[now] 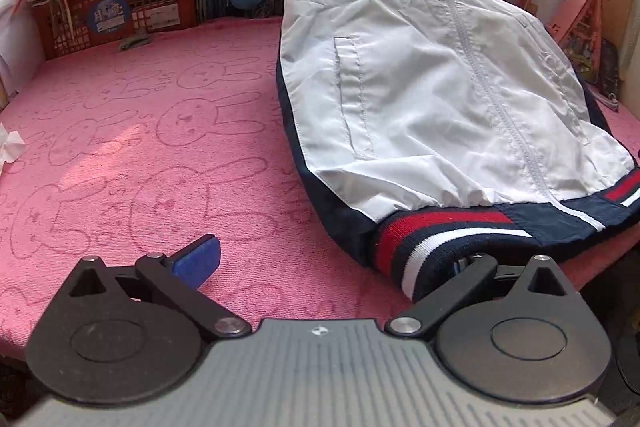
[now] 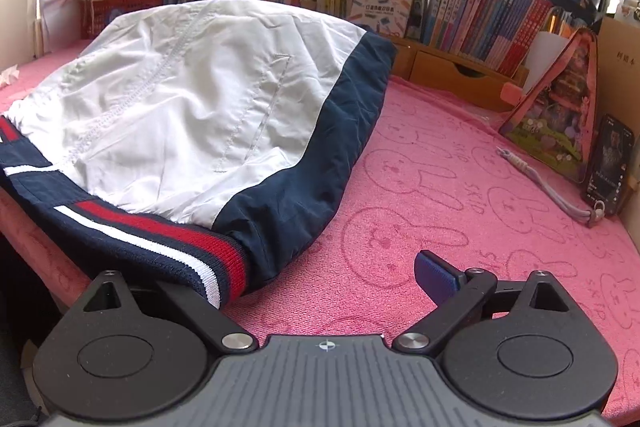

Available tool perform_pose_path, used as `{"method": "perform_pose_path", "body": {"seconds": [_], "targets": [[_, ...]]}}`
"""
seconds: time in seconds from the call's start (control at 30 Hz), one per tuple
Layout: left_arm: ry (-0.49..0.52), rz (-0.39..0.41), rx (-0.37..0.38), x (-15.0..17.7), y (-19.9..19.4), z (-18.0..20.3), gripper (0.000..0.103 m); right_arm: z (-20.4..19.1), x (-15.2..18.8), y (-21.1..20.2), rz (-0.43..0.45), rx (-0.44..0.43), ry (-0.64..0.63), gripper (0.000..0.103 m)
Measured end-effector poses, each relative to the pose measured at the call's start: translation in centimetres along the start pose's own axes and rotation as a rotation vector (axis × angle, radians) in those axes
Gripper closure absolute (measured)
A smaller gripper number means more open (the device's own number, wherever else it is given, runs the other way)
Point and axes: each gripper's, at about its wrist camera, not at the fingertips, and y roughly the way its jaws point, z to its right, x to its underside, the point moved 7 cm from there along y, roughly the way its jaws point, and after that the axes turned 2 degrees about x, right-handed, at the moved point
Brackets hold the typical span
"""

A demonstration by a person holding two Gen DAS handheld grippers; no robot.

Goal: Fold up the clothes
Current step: 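Lay the jacket flat on the mat with both grippers and release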

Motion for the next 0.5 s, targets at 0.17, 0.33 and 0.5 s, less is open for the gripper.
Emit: {"method": "perform_pose_path", "body": {"seconds": [0.17,0.33,0.5], "targets": [[0.046,0.0,-0.016,1.0,-1.1,-0.1,0.0,-0.1,0.9,-0.4,-0.018,-0.032,0.007,0.006],[0.057,-0.01,-0.023,1.0,-1.2,-0.2,0.0,-0.5,1.0,-0.8,-0.019,-0.018,-0.02,0.006],[0.06,0.003,-0.031,1.0,-2.7,-0.4,0.0,-0.3,0.3,-2.8,-0.001,-0.084,-0.005,0.006]]}}
